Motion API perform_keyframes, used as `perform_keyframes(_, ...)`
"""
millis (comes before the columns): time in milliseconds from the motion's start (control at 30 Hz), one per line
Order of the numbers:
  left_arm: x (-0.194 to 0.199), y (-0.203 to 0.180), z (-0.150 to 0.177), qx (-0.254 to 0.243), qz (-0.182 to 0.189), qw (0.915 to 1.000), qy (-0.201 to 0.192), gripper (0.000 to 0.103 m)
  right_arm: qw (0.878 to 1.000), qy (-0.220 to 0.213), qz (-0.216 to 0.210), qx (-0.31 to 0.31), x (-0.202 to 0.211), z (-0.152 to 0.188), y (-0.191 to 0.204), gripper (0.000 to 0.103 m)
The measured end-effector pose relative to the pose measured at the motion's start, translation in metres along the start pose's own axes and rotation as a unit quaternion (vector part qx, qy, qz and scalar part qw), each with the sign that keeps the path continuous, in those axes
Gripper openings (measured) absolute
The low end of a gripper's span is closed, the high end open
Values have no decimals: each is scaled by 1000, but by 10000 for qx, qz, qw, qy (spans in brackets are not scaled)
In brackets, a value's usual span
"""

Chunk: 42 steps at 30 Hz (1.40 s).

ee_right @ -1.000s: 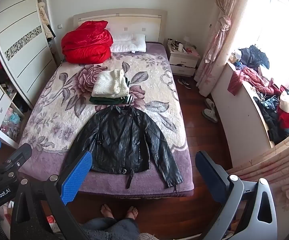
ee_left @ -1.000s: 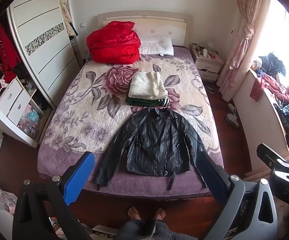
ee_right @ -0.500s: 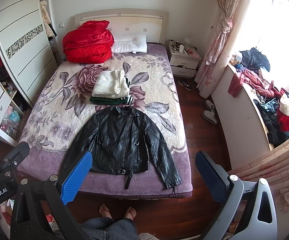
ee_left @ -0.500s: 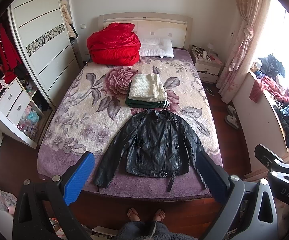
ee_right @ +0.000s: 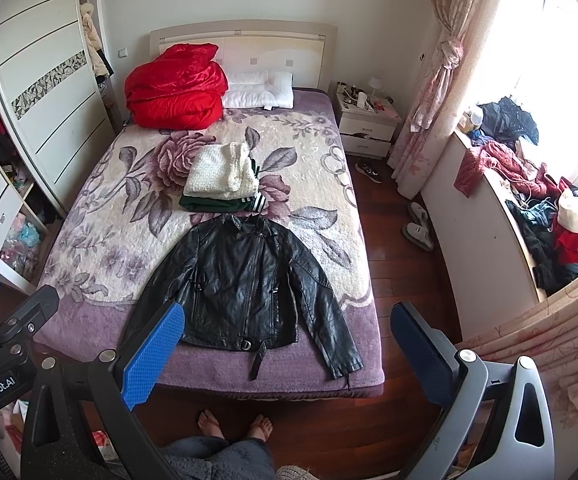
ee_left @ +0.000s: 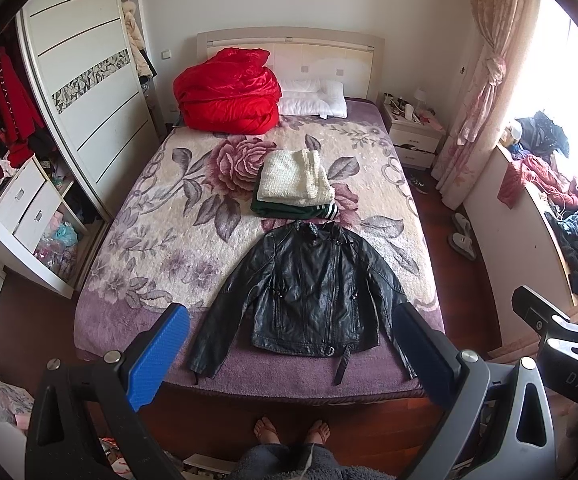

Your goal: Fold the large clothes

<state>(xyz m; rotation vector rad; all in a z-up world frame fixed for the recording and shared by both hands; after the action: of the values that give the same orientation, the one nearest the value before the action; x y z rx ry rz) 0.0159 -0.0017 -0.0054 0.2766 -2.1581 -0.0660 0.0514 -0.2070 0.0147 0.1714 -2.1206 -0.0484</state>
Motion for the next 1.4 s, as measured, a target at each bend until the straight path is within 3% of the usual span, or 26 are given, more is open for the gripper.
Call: perform_keyframes(1400, 13, 6, -23, 62, 33, 9999, -136, 103, 9999, -107, -84, 2, 21, -29, 24, 103)
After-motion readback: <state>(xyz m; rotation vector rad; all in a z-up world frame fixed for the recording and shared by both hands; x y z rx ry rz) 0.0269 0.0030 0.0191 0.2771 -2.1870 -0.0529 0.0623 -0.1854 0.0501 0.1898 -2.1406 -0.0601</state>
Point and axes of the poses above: each gripper's, at about its wrist camera, not at the fingertips, and x roughly against the way its jaws point, y to its left, z to its underside, the point moved 2 cm from there along -x, roughly the way its jaws point, and after that the axes turned 13 degrees about -z, right-handed, at the moved point
